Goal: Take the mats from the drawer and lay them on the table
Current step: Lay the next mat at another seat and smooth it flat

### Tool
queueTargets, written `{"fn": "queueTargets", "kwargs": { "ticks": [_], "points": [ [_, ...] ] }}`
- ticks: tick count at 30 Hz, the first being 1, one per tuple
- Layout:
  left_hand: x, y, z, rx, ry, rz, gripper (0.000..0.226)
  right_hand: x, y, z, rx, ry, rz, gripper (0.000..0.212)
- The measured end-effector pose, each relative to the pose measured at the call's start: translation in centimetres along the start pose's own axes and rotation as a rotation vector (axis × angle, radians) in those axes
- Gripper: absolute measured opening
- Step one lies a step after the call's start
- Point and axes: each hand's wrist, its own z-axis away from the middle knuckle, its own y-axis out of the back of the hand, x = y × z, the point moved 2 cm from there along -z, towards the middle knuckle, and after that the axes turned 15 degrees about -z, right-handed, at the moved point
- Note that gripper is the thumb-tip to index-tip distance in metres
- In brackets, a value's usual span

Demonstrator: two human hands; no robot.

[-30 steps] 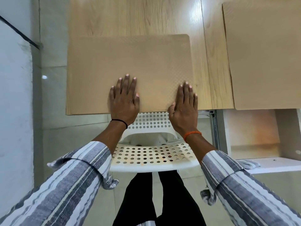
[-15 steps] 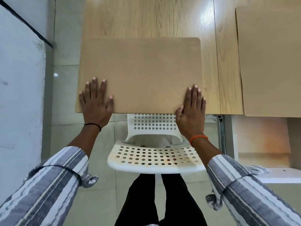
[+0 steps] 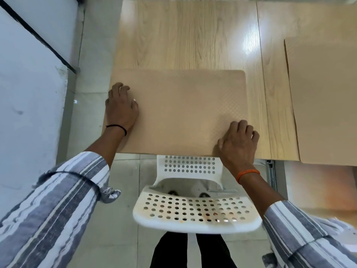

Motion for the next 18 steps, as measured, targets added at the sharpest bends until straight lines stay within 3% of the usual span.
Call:
{"fn": "queueTargets", "kwargs": {
  "ticks": [4, 8, 13, 18],
  "points": [
    [-0.7, -1.8, -3.2, -0.086, -0.068, -0.056, 0.057, -0.2, 0.1, -0.5, -0.014, -0.004, 0.047, 0.035],
    [-0.6, -2.5, -4.3, -0.07, -0.102, -0.079, 0.062, -1.5, 0.1, -1.3, -0.01, -0.029, -0.027, 0.034],
    [-0.7, -3.0, -4.2, -0.062, -0.085, -0.06, 0.064, -8.8, -2.3, -5.9, -0.153, 0.195, -0.335, 0.068],
    [-0.8, -3.3, -4.6, -0.059, -0.09, -0.092, 0.061, -18.5, -6.2, -12.7, -0.3, 0.409, -0.425, 0.062]
  ]
}}
